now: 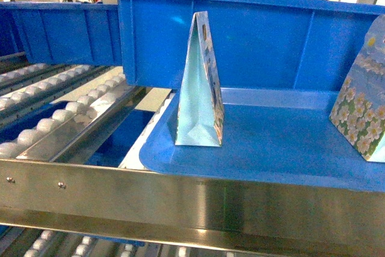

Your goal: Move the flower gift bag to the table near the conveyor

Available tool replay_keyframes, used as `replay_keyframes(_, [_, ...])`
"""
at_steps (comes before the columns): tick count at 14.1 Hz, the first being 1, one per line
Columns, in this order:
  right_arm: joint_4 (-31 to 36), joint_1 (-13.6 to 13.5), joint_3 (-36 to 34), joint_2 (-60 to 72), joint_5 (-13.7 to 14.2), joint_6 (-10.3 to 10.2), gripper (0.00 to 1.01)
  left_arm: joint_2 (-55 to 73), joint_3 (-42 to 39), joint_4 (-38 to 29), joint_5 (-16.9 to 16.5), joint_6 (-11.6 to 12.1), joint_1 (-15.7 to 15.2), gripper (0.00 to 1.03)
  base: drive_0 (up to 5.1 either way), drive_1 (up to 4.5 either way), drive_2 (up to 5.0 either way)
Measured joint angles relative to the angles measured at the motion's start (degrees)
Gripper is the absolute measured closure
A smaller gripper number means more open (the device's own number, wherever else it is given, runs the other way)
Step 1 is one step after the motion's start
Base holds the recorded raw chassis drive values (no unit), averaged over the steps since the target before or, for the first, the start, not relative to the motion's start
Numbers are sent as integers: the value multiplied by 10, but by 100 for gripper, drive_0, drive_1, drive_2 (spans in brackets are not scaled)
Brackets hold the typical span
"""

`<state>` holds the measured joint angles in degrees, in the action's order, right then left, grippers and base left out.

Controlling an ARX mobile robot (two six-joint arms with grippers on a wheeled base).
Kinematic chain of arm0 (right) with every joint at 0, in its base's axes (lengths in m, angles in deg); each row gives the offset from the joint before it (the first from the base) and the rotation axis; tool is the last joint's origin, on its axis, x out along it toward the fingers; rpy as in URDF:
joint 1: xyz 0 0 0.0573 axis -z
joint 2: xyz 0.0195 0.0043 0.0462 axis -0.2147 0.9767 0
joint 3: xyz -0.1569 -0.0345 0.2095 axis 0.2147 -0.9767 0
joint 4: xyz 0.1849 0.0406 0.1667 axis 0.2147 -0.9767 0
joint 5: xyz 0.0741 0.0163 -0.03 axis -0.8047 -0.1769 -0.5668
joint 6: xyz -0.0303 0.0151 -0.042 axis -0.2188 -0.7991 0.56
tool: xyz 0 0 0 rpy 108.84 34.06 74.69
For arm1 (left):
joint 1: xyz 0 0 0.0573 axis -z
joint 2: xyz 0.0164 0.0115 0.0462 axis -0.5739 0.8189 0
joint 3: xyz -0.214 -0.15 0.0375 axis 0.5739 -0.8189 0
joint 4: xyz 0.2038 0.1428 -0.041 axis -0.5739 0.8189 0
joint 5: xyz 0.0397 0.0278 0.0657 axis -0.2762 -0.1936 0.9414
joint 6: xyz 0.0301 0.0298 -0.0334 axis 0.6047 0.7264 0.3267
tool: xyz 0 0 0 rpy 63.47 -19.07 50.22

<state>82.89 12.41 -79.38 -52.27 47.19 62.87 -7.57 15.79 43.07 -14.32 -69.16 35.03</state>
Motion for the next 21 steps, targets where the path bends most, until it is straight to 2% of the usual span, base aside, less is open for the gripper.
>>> replay_keyframes(12, [2,-2,0,1,0,-2,3,1,0,-5,-5,0,-3,5,0,0,0])
replay_keyframes(13, [24,-27,0,16,19,-2,3,6,0,-25,-19,-1,-13,5,0,0,0])
replay_keyframes(14, [36,-36,0,24,20,-4,3,11,0,-32,-26,-2,-18,5,0,0,0])
replay_keyframes(17, [55,-50,0,51,19,-16,3,31,0,-53,-44,-7,-35,5,0,0,0])
replay_keyframes(21, [90,-68,0,93,28,-23,3,75,0,-97,-72,-17,-56,5,0,0,0])
